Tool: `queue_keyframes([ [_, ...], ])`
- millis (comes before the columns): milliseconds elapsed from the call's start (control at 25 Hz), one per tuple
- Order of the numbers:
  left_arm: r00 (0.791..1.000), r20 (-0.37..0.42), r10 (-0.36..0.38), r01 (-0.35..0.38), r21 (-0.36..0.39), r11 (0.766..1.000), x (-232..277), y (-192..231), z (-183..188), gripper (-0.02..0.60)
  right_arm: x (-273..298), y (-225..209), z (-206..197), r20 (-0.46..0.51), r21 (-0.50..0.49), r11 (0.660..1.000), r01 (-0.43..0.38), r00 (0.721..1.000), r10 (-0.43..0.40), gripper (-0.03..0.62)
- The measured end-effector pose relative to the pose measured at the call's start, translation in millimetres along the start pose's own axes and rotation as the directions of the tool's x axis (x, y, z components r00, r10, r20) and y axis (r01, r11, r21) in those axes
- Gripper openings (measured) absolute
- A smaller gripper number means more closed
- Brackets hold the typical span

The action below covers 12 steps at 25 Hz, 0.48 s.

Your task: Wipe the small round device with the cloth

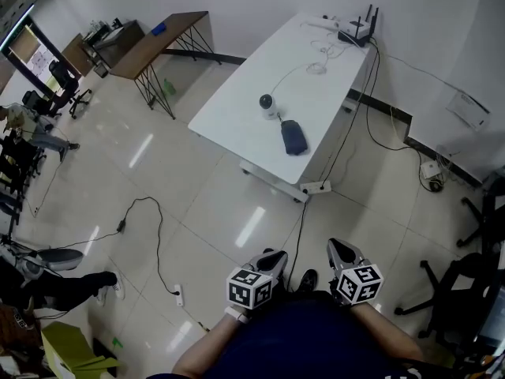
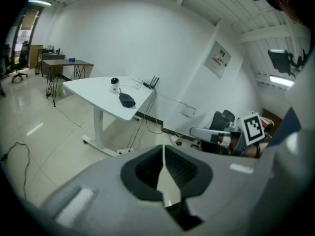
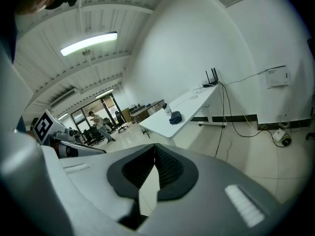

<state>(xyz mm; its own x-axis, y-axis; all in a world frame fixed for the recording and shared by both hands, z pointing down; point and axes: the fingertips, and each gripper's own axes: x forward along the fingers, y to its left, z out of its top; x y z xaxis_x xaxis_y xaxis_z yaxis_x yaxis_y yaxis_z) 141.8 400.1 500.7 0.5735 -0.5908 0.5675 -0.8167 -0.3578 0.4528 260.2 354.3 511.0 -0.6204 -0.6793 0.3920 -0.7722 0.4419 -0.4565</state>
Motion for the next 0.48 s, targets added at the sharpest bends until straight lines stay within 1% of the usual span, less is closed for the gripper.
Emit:
queue_keyframes([
  [120,1.000,-0.006,0.009,-0.009,-0.013,1.000,4,9,5,0.015,12,-7,2,-0.008,0.016,1.000,0.006,1.000,-0.006,0.012],
  [240,1.000,0.000,0.010,-0.010,-0.033,0.999,10,22,11,0.014,24,-12,9,-0.013,0.010,1.000,0.013,1.000,-0.013,0.012],
  [480,1.000,0.022,-0.020,0.021,-0.054,0.998,31,59,38,0.014,63,-11,30,-0.018,0.006,1.000,-0.003,1.000,0.003,0.011],
])
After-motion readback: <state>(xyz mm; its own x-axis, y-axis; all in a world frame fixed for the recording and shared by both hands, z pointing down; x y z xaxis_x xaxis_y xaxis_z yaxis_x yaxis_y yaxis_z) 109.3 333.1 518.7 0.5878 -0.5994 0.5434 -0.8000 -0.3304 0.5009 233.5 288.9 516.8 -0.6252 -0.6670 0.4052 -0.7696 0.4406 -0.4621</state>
